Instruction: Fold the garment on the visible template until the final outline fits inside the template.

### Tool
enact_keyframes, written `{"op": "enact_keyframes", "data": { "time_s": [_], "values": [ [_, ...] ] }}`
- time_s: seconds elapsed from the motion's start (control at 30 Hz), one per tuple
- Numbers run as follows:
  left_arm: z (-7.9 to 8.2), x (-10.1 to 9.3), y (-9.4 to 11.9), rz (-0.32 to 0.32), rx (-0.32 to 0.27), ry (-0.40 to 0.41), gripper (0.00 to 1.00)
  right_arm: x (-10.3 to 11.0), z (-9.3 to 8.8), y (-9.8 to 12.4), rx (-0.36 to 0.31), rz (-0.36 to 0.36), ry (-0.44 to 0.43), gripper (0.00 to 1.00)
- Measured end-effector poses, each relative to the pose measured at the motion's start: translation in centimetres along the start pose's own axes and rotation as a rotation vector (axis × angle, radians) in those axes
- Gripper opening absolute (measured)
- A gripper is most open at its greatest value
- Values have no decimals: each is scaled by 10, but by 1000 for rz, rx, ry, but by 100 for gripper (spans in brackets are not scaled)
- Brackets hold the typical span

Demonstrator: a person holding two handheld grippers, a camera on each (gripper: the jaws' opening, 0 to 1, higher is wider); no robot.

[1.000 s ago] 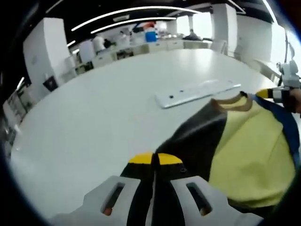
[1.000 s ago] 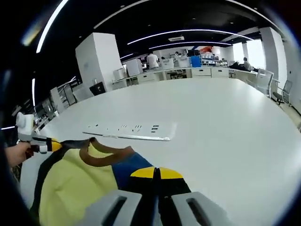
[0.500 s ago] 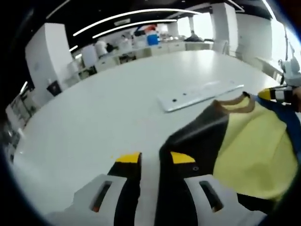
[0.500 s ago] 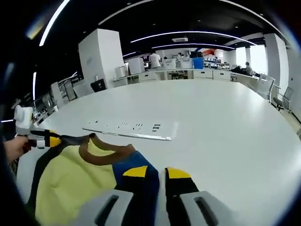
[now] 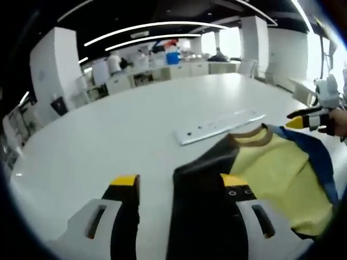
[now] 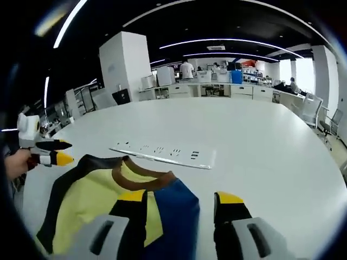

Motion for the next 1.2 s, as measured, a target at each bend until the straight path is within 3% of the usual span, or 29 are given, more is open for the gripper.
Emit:
{"op": "enact_keyframes", "data": {
  "time_s": [0.33, 0.5, 0.9, 1.0, 1.2],
  "values": [
    [5, -27, 38, -88, -22, -54, 69, 40, 6, 25, 46, 67, 78, 52],
    [6, -40, 57, -133, -40, -47, 71, 62, -1, 36, 66, 117, 80, 54],
    [-8, -56, 94, -186, -55, -56, 69, 103, -42, 60, 147, 184, 77, 53],
    [-16, -63, 102, -204, -70, -62, 64, 113, -52, 65, 159, 201, 68, 52],
    [-35, -76, 116, -238, -47, -53, 62, 124, -72, 70, 200, 218, 69, 51]
  ]
}}
Point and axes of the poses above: the point that each gripper's makers call its tool centre point, and the gripper's own axes: y roughly backward along the fingers, x roughly to its left, z roughly out of its top, the point moved 2 cm from there along y, roughly backward along the fingers, and after that the axes turned 13 degrees about z, right-handed, at the moved point
